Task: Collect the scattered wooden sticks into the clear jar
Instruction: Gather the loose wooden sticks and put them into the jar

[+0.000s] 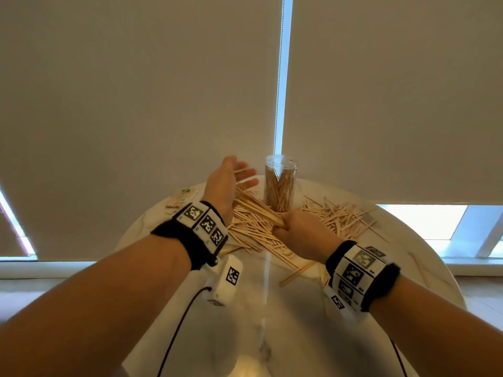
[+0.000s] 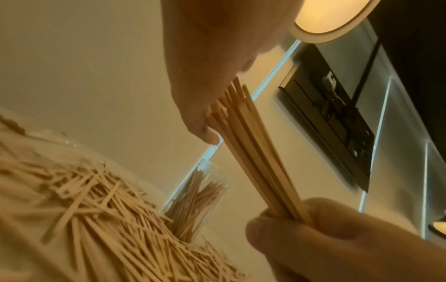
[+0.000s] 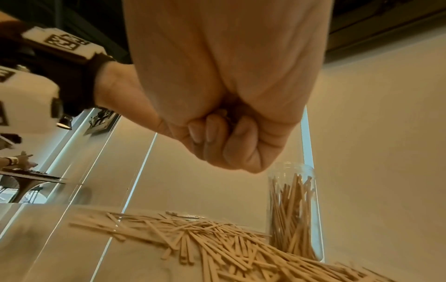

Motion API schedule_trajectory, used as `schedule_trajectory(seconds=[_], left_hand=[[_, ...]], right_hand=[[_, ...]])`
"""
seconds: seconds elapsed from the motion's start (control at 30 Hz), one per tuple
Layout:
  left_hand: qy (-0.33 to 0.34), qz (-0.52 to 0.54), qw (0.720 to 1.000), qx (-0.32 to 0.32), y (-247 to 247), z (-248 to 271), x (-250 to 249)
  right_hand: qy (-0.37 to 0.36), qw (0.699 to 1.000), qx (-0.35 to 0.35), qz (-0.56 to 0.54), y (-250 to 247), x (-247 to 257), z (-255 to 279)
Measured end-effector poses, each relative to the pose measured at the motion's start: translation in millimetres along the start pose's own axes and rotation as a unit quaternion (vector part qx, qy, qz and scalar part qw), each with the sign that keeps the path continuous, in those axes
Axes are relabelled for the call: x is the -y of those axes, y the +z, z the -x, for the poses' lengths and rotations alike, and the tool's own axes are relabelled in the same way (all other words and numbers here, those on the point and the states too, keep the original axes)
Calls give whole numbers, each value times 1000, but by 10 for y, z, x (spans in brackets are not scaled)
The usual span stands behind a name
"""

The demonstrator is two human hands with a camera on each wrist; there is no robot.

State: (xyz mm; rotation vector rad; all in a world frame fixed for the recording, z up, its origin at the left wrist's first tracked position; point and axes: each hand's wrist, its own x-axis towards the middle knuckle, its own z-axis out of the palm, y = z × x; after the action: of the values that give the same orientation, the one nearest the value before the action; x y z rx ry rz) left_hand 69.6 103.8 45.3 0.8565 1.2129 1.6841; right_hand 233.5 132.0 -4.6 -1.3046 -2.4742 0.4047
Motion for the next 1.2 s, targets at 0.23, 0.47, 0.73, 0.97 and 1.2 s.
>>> schedule_trajectory(seconds=[0.23, 0.47, 0.73, 0.97, 1.2], left_hand=[[-43, -251, 965, 61, 133, 41, 161], [-46, -237, 967, 80, 150, 41, 236], [183, -485, 850, 93, 73, 2, 283], [203, -588, 781, 52, 76, -188, 360], [117, -427, 891, 102, 178, -653, 382]], right_hand=[[5, 1000, -12, 21, -5, -57, -47], [26, 999, -21, 38, -76, -92, -92], [53, 998, -17, 18, -188, -130, -119], [-11, 999, -38, 1, -281, -183, -178], [-79, 985, -107, 111, -587, -257, -569]])
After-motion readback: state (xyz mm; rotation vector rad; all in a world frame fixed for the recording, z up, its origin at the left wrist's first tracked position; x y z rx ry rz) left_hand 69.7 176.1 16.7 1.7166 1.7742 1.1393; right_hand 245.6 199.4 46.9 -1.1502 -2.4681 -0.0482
